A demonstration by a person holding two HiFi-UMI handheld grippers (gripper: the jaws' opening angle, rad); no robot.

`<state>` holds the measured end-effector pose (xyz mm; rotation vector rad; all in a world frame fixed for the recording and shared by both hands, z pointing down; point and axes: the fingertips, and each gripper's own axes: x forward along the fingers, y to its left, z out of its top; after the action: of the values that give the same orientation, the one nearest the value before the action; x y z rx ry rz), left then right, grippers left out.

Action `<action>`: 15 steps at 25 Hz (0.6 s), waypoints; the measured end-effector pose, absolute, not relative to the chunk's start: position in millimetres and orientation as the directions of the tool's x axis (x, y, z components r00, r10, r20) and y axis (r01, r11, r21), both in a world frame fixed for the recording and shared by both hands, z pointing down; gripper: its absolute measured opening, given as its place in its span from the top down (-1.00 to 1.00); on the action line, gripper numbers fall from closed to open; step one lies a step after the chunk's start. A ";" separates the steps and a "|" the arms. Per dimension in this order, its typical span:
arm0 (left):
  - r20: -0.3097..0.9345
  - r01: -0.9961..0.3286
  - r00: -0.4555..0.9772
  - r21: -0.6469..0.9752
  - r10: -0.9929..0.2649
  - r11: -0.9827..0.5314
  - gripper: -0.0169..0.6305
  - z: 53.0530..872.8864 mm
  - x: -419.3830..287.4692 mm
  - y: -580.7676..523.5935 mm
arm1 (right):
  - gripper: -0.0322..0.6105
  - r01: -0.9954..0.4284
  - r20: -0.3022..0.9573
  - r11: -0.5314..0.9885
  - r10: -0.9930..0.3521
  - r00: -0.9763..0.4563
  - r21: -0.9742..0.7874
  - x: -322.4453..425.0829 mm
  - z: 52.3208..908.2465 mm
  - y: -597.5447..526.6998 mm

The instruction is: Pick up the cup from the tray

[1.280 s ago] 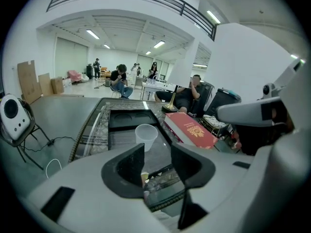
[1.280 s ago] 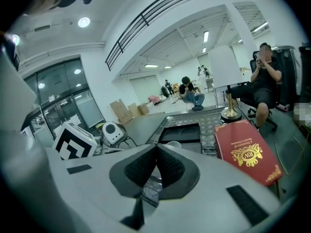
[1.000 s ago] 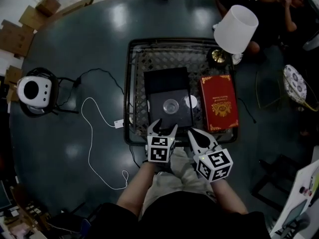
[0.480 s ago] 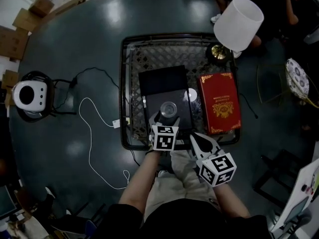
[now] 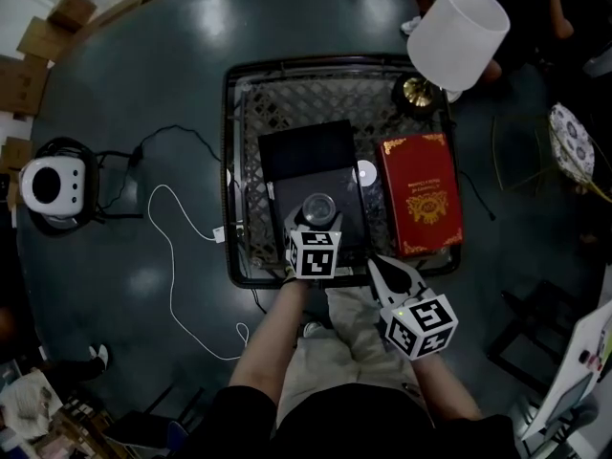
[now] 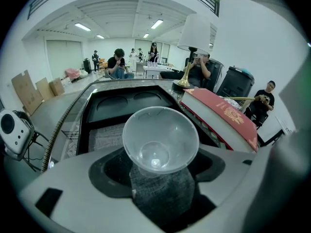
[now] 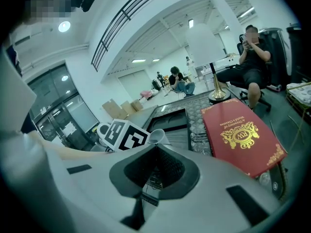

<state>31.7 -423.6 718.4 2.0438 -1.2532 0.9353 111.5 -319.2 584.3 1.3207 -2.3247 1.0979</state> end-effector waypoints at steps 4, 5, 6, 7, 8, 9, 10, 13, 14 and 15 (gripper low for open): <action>0.793 -0.913 0.289 0.061 -0.536 -0.402 0.05 717.0 27.1 -428.1 | 0.87 -0.819 0.544 0.304 -0.628 -0.557 -0.488 111.2 585.3 -317.3; 0.790 -0.912 0.291 0.058 -0.540 -0.406 0.06 715.5 26.9 -428.8 | 0.87 -0.819 0.546 0.302 -0.627 -0.556 -0.488 111.2 585.8 -316.5; 0.785 -0.910 0.295 0.057 -0.545 -0.410 0.07 713.4 27.1 -429.5 | 0.87 -0.819 0.547 0.301 -0.626 -0.556 -0.488 111.4 586.3 -315.9; 0.780 -0.909 0.298 0.057 -0.549 -0.412 0.07 711.0 27.3 -430.1 | 0.87 -0.820 0.548 0.300 -0.626 -0.555 -0.487 111.5 586.7 -315.3; 0.776 -0.908 0.302 0.058 -0.554 -0.414 0.08 708.4 27.4 -430.4 | 0.87 -0.820 0.548 0.301 -0.626 -0.554 -0.486 111.6 586.7 -315.0; 0.773 -0.908 0.304 0.059 -0.557 -0.414 0.08 705.7 27.2 -430.4 | 0.87 -0.821 0.548 0.302 -0.627 -0.554 -0.485 111.4 586.3 -314.8; 0.770 -0.909 0.306 0.061 -0.560 -0.413 0.08 702.9 26.6 -430.1 | 0.87 -0.821 0.546 0.304 -0.628 -0.554 -0.484 111.0 585.4 -314.8; 0.764 -0.912 0.310 0.070 -0.566 -0.405 0.09 693.3 24.0 -427.4 | 0.87 -0.820 0.536 0.314 -0.635 -0.556 -0.478 109.3 580.0 -315.3; 0.760 -0.912 0.313 0.073 -0.570 -0.404 0.09 689.5 23.4 -426.4 | 0.87 -0.820 0.532 0.317 -0.638 -0.556 -0.476 108.9 577.9 -315.5; 0.756 -0.912 0.315 0.074 -0.573 -0.403 0.09 685.4 22.8 -425.1 | 0.87 -0.820 0.529 0.321 -0.641 -0.556 -0.473 108.6 575.9 -315.5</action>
<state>22.8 -425.1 685.4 2.0885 -1.3097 0.8986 108.6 -315.5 575.9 1.3266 -2.3437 1.0625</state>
